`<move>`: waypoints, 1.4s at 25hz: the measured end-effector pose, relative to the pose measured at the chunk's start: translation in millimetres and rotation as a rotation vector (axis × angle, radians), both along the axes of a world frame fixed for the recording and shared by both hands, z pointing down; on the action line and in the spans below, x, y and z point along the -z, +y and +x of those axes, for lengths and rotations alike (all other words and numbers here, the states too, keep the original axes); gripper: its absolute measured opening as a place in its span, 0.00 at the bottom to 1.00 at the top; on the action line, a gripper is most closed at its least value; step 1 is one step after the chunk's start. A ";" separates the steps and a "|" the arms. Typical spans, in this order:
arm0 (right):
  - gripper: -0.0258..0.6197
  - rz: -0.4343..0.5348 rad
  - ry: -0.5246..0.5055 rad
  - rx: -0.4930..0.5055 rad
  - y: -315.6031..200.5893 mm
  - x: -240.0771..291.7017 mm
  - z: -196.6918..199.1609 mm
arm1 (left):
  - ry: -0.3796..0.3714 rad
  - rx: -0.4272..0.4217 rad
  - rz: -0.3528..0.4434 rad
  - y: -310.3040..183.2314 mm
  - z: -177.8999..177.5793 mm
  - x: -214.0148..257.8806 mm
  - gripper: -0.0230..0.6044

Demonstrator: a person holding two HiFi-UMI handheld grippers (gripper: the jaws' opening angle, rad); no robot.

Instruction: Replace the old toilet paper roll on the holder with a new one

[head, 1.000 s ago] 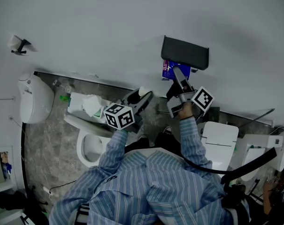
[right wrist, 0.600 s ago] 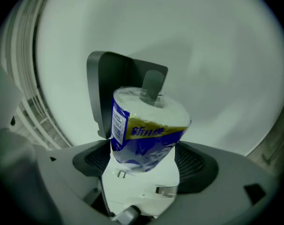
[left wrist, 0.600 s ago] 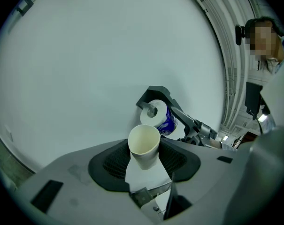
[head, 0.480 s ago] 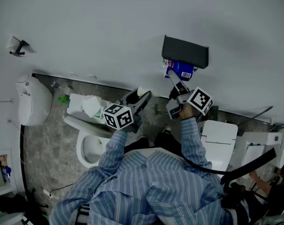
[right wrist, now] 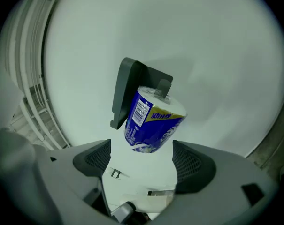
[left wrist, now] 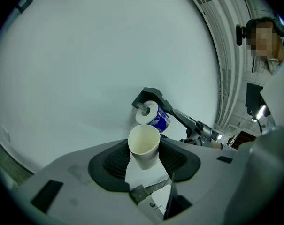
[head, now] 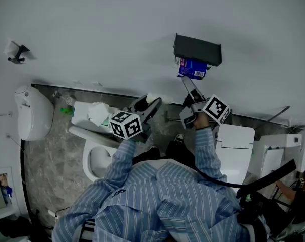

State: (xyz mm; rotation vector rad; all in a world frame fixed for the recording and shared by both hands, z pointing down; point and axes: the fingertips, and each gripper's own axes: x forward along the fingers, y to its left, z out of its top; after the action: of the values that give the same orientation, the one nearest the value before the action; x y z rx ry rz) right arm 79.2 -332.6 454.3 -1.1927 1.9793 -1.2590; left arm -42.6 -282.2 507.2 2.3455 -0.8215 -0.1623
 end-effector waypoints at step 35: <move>0.07 -0.002 0.427 0.007 253.6 -11.2 -4.7 | 0.018 -0.116 0.022 187.1 12.9 6.9 0.33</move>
State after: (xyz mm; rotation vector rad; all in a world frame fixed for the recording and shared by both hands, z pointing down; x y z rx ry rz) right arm 74.6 -79.1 465.6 -1.5587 2.2765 -1.0739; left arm -29.7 -95.1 500.3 2.4011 -0.6759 -0.1437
